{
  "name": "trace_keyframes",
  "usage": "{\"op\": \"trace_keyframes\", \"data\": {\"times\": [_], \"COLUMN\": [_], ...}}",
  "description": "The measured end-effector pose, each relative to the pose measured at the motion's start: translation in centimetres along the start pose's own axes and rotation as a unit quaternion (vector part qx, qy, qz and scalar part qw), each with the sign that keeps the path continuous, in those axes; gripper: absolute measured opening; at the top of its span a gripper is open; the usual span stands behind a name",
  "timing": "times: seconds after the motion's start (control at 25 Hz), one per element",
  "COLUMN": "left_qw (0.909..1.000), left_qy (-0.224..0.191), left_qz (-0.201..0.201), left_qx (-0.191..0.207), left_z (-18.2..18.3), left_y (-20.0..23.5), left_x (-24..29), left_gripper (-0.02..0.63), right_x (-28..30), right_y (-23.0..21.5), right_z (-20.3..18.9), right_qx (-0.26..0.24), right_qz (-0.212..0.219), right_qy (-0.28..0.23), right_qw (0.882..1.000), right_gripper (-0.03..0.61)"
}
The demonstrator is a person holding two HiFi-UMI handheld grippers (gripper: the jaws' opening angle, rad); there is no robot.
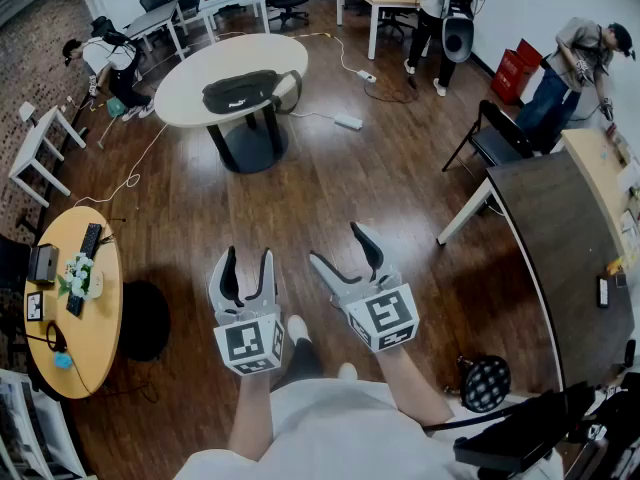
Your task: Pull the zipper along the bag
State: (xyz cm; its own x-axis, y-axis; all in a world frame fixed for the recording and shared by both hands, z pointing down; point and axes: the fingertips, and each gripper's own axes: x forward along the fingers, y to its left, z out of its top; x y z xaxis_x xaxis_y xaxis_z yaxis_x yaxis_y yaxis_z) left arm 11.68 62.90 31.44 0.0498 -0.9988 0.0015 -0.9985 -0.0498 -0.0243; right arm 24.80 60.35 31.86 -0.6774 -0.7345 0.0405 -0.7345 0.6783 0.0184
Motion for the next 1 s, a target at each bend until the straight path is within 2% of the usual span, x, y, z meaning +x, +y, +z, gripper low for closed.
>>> {"op": "trace_keyframes", "data": {"times": [0.24, 0.48, 0.6, 0.72, 0.84, 1.0], "left_qw": [1.0, 0.999, 0.9992, 0.9992, 0.9996, 0.9997], "left_qy": [-0.008, -0.038, -0.039, -0.032, -0.026, -0.019], "left_qz": [-0.002, -0.008, 0.002, 0.008, 0.006, 0.012], "left_qx": [-0.001, -0.024, -0.009, 0.02, 0.011, 0.0], "left_z": [1.0, 3.1, 3.2, 2.6, 1.9, 1.8], "left_y": [5.3, 11.7, 14.7, 16.5, 18.1, 19.2], "left_x": [6.5, 13.1, 15.7, 17.6, 20.2, 23.7], "left_gripper": [0.256, 0.255, 0.252, 0.252, 0.252, 0.252], "right_x": [8.7, 18.7, 22.4, 24.8, 27.7, 31.1], "right_y": [-0.7, 0.0, 0.8, 1.0, 0.7, -2.3], "right_z": [1.6, 3.5, 4.0, 3.7, 4.4, 4.3], "right_qx": [-0.009, -0.025, -0.036, -0.05, -0.071, -0.065], "right_qz": [0.005, 0.024, 0.035, 0.034, 0.037, 0.022], "right_qy": [-0.003, -0.015, -0.018, -0.016, -0.011, -0.006], "right_qw": [1.0, 0.999, 0.999, 0.998, 0.997, 0.998], "right_gripper": [0.33, 0.324, 0.321, 0.316, 0.311, 0.311]}}
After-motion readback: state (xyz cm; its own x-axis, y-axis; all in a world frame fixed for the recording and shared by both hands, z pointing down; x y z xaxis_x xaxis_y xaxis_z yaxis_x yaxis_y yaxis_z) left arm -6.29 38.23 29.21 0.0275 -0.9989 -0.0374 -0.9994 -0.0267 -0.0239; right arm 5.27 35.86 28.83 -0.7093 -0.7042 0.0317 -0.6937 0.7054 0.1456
